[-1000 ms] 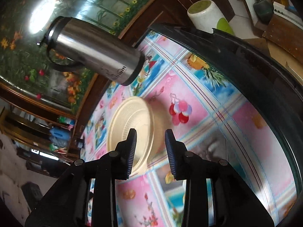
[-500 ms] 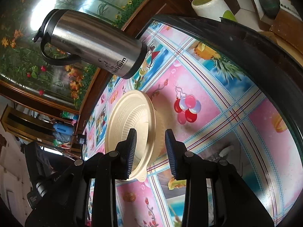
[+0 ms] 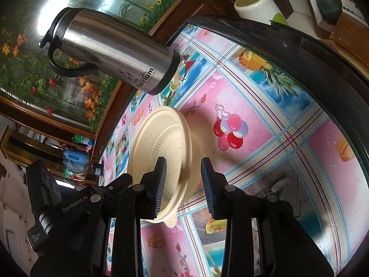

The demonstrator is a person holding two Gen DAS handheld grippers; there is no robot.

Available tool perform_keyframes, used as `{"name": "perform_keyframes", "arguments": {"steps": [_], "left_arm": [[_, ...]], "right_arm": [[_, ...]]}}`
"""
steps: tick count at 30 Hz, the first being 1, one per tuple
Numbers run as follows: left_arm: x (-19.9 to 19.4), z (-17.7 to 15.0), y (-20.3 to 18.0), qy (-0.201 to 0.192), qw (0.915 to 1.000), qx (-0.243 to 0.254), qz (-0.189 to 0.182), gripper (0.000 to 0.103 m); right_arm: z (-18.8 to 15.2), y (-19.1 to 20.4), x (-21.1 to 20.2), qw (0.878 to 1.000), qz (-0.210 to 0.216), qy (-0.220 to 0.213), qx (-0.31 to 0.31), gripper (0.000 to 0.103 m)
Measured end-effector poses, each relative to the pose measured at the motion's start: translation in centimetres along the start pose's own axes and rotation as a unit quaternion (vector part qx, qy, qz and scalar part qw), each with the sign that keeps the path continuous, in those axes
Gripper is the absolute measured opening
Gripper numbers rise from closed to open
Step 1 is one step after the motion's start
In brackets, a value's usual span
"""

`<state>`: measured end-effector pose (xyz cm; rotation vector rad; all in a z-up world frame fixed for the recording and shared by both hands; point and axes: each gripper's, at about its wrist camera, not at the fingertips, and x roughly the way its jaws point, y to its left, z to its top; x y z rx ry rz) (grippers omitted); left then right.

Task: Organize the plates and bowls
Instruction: 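Move both tools to the beige paper bowl and grasp its rim, then lift the beige paper bowl with both tools and carry it to the stack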

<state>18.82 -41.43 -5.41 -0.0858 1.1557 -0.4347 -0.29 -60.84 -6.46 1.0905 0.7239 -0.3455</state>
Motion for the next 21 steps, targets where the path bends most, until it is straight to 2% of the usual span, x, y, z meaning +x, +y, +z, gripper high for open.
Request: {"name": "perform_keyframes", "arguments": {"steps": [6, 21], "left_arm": [[0.0, 0.4, 0.7, -0.002, 0.9999, -0.01, 0.005, 0.034], [1.5, 0.1, -0.4, 0.01, 0.9997, 0.008, 0.021, 0.034]], "right_arm": [[0.1, 0.0, -0.3, 1.0, -0.006, -0.009, 0.001, 0.03], [0.0, 0.2, -0.1, 0.999, -0.038, -0.025, -0.006, 0.03]]}}
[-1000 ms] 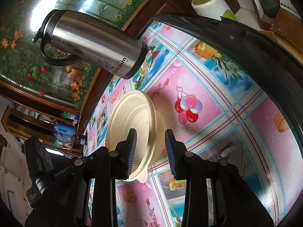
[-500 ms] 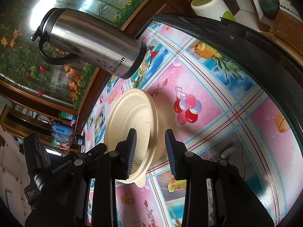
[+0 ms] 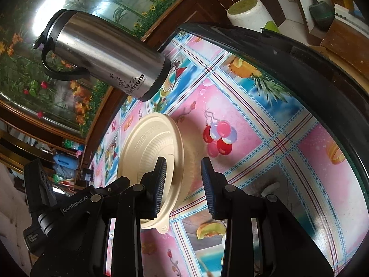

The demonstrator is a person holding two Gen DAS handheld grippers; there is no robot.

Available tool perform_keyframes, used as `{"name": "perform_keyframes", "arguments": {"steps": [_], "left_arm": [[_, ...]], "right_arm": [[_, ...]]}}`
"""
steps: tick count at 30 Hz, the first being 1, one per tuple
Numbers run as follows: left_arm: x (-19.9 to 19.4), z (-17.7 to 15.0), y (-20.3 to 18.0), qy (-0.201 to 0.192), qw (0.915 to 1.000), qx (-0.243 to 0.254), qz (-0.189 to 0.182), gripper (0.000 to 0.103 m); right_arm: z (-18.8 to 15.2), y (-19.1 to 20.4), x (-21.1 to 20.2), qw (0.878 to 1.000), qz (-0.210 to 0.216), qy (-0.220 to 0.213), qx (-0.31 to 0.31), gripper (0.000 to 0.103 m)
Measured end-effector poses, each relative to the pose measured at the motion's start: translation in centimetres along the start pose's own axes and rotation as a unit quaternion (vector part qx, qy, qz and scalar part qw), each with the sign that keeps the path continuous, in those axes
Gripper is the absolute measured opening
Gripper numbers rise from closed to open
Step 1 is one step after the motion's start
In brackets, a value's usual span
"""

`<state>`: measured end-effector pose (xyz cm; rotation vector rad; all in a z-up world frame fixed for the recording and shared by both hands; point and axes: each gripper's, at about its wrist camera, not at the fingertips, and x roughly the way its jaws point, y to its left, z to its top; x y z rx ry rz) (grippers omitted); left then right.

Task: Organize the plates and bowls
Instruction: 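Lift the beige paper bowl with both tools and carry it to the stack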

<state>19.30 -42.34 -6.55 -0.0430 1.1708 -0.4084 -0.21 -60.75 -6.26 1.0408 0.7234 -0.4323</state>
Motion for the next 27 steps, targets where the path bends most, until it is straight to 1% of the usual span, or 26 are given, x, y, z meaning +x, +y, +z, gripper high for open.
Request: {"name": "perform_keyframes", "arguments": {"steps": [7, 11, 17, 20, 23, 25, 27], "left_arm": [[0.4, 0.0, 0.0, -0.002, 1.0, 0.0, 0.007, 0.034], [0.5, -0.1, -0.1, -0.004, 0.9999, 0.005, 0.012, 0.034], [0.6, -0.2, -0.1, -0.006, 0.9998, 0.008, 0.016, 0.033], [1.0, -0.2, -0.2, -0.003, 0.9997, 0.011, 0.022, 0.033], [1.2, -0.3, -0.2, -0.001, 0.9997, 0.014, 0.022, 0.023], [1.2, -0.5, -0.3, -0.001, 0.9996, 0.017, 0.02, 0.019], [1.1, -0.6, -0.4, -0.003, 0.9996, 0.021, 0.019, 0.013]], "right_arm": [[-0.2, 0.2, 0.0, 1.0, -0.008, -0.003, -0.006, 0.03], [-0.4, 0.2, 0.5, 1.0, -0.013, 0.008, -0.009, 0.03], [-0.5, 0.1, 0.6, 1.0, -0.018, 0.004, -0.008, 0.03], [-0.5, 0.1, 0.6, 1.0, -0.019, 0.002, -0.01, 0.026], [-0.4, 0.2, 0.6, 1.0, -0.02, -0.002, -0.011, 0.019], [-0.4, 0.1, 0.6, 1.0, -0.012, 0.0, -0.008, 0.015], [-0.5, 0.2, 0.6, 1.0, -0.006, 0.002, -0.008, 0.012]]}}
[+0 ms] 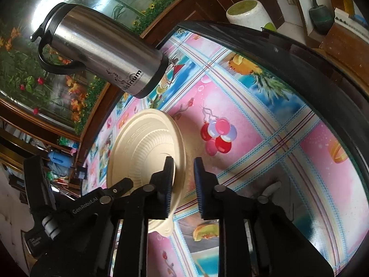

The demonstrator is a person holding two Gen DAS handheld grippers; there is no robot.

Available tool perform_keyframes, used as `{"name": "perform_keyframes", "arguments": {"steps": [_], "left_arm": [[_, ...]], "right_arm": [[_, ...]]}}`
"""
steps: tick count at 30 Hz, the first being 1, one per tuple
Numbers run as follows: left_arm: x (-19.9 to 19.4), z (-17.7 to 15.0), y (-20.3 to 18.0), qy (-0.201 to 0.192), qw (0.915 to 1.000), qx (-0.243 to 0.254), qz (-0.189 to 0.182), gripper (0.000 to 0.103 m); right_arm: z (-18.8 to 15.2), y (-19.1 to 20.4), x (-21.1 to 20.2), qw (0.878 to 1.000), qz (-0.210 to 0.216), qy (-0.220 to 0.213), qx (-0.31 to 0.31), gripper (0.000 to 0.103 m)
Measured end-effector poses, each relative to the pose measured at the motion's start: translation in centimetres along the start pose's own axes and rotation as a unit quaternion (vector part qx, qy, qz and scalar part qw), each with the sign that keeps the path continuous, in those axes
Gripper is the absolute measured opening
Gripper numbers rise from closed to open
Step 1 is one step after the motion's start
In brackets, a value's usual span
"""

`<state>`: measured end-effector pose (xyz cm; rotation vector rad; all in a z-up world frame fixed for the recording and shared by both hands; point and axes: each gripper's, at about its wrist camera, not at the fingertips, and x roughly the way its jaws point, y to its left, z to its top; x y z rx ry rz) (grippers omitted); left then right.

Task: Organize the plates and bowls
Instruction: 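Lift the beige paper bowl with both tools and carry it to the stack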

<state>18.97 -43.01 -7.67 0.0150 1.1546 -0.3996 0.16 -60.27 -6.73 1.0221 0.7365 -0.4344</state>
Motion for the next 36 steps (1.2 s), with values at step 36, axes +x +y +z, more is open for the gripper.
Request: {"name": "perform_keyframes", "arguments": {"steps": [36], "left_arm": [[-15.5, -15.5, 12.8, -0.075, 0.995, -0.066, 0.003, 0.01]], "right_arm": [[-16.0, 8.5, -7.8, 0.988, 0.041, 0.08, -0.126, 0.008]]}}
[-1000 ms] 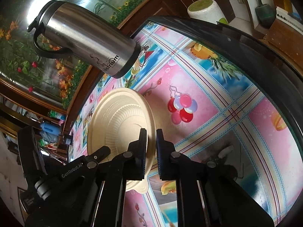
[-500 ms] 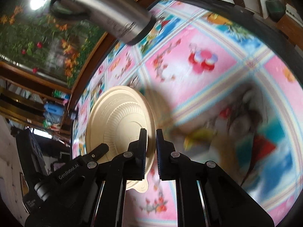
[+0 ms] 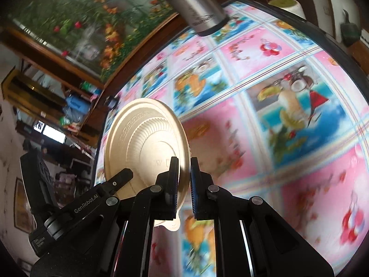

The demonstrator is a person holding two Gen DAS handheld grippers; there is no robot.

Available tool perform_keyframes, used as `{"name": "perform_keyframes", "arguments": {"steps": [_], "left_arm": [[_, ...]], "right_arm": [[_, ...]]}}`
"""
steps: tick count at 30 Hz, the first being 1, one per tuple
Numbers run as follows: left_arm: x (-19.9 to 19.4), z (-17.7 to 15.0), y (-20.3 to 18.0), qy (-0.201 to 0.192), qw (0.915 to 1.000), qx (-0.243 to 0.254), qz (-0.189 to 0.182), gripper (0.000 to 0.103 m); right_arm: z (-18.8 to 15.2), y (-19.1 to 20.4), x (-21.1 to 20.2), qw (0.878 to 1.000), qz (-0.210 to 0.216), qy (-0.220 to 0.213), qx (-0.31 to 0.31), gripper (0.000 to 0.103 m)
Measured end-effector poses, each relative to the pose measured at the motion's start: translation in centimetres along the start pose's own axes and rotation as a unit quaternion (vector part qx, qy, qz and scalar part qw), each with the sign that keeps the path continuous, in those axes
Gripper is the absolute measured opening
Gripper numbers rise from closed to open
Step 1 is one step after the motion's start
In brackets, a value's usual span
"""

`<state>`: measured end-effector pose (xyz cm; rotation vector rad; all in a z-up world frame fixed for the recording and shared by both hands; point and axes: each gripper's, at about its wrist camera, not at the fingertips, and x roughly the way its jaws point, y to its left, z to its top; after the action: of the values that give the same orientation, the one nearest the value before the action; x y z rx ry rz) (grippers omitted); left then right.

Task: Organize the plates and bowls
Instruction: 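Lift the beige paper bowl with both tools and carry it to the stack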

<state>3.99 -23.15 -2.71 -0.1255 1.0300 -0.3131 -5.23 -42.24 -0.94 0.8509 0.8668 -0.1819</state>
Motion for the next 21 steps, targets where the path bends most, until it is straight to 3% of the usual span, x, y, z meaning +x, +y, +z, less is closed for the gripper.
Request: {"name": "perform_keyframes", "arguments": {"steps": [13, 21], "left_arm": [[-10.4, -2.7, 7.8, -0.073, 0.9969, -0.026, 0.01, 0.01], [-15.6, -4.3, 13.7, -0.11, 0.9916, -0.049, 0.048, 0.01]], "right_arm": [[-5.7, 8.8, -1.0, 0.996, 0.05, 0.016, -0.068, 0.009], [-9.6, 15.8, 0.6, 0.989, 0.087, 0.044, -0.112, 0.009]]}}
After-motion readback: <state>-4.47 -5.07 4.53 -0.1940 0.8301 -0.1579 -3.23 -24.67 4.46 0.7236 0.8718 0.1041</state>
